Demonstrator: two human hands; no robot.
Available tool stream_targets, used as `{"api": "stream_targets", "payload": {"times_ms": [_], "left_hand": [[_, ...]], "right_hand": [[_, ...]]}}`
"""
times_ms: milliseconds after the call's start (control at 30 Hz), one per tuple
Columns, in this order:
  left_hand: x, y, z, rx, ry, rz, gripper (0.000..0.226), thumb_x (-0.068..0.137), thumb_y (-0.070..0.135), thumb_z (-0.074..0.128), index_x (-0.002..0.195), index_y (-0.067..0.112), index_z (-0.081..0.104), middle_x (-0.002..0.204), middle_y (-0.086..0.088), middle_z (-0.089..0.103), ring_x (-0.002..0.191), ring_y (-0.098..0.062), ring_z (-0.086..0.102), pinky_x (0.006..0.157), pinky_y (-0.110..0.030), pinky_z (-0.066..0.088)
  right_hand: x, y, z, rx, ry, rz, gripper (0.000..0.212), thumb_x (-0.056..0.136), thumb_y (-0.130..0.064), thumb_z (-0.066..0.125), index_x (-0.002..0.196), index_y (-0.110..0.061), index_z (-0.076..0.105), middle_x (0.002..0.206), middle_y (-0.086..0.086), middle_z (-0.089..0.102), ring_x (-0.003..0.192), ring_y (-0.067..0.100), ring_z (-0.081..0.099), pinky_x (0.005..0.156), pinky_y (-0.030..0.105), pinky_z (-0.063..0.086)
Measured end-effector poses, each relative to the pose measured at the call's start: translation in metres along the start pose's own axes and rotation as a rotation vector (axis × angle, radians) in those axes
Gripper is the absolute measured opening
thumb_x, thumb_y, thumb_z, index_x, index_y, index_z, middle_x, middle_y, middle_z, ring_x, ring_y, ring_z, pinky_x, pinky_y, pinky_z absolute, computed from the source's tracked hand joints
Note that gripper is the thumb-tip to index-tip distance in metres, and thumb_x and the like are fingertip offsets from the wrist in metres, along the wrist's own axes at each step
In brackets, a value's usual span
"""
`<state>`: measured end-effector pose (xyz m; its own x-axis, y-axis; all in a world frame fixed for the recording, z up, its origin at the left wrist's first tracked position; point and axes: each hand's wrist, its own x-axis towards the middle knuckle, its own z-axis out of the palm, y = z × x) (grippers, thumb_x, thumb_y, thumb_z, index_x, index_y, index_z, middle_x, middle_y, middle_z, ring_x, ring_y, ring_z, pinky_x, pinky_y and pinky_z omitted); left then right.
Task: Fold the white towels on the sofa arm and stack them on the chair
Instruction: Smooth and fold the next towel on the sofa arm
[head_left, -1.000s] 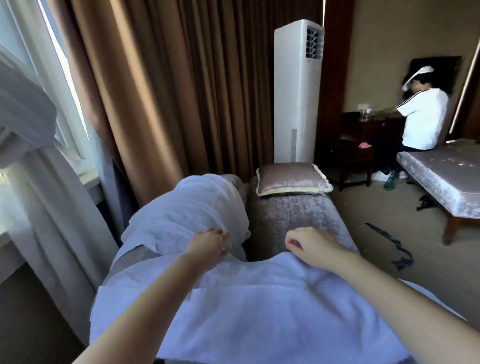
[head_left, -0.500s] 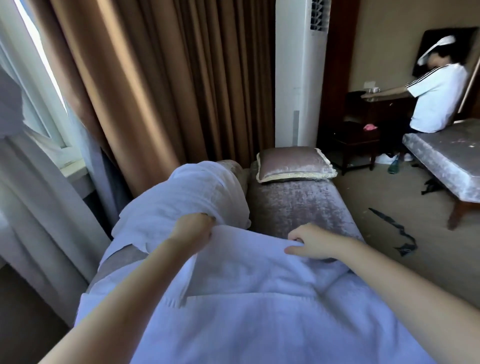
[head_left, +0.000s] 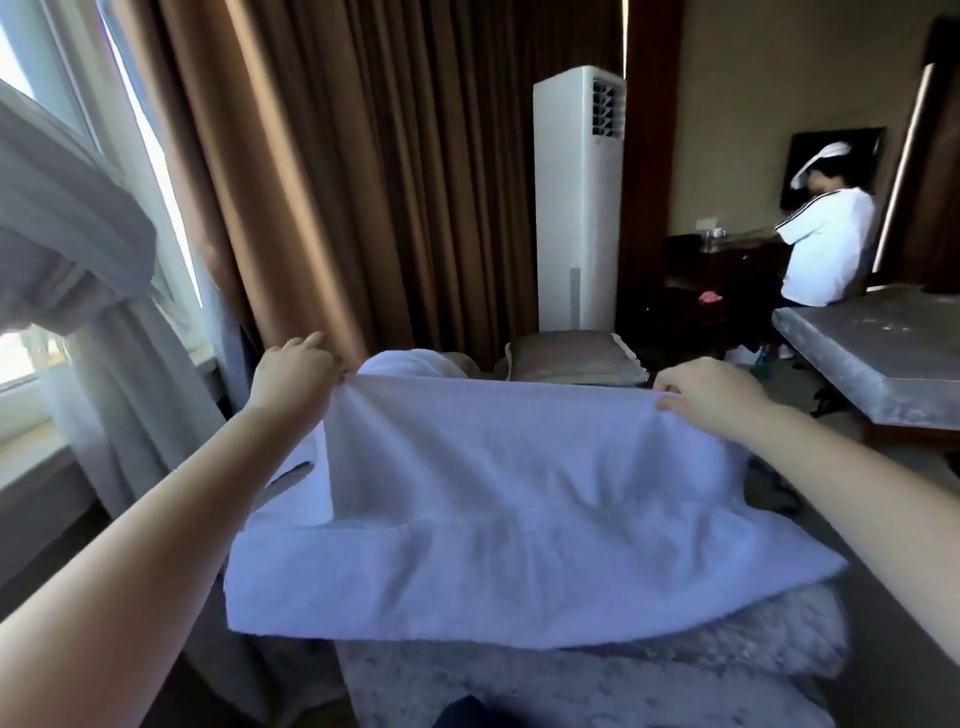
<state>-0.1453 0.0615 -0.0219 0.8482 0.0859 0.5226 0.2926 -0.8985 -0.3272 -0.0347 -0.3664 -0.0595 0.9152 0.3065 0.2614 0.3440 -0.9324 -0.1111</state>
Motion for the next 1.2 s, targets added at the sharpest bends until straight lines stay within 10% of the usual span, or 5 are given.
{"api": "stream_targets", "payload": {"times_ms": [267,867,1200], "left_hand": [[-0.016,-0.015,-0.098,-0.242,0.148,-0.318,0.02,0.095,0.015,0.056,0.105,0.006,0.071,0.088,-0.016,0.059,0.087,-0.04,0.06,0.062,-0.035,0.039],[-0.072,-0.06,-0.172,-0.111,0.514,-0.291,0.017,0.077,-0.011,0.056,0.082,0.003,0.065,0.059,-0.015,0.046,0.06,-0.035,0.049,0.054,-0.032,0.029],[-0.046,-0.028,-0.101,-0.156,0.339,-0.244,0.017,0.081,-0.008,0.053,0.091,-0.002,0.064,0.08,-0.027,0.061,0.077,-0.045,0.062,0.057,-0.035,0.034]], "right_hand": [[-0.041,-0.021,-0.11,-0.066,0.479,0.166,0.031,0.087,-0.004,0.053,0.107,-0.02,0.071,0.109,0.016,0.064,0.1,0.037,0.06,0.072,0.033,0.04],[-0.139,-0.025,-0.178,0.165,1.059,0.108,0.04,0.083,0.0,0.045,0.109,-0.017,0.07,0.111,0.016,0.061,0.096,0.042,0.056,0.074,0.044,0.046],[-0.118,-0.006,-0.098,-0.071,0.63,0.196,0.037,0.086,0.009,0.047,0.108,-0.013,0.067,0.098,0.022,0.063,0.094,0.041,0.056,0.074,0.039,0.037]]}}
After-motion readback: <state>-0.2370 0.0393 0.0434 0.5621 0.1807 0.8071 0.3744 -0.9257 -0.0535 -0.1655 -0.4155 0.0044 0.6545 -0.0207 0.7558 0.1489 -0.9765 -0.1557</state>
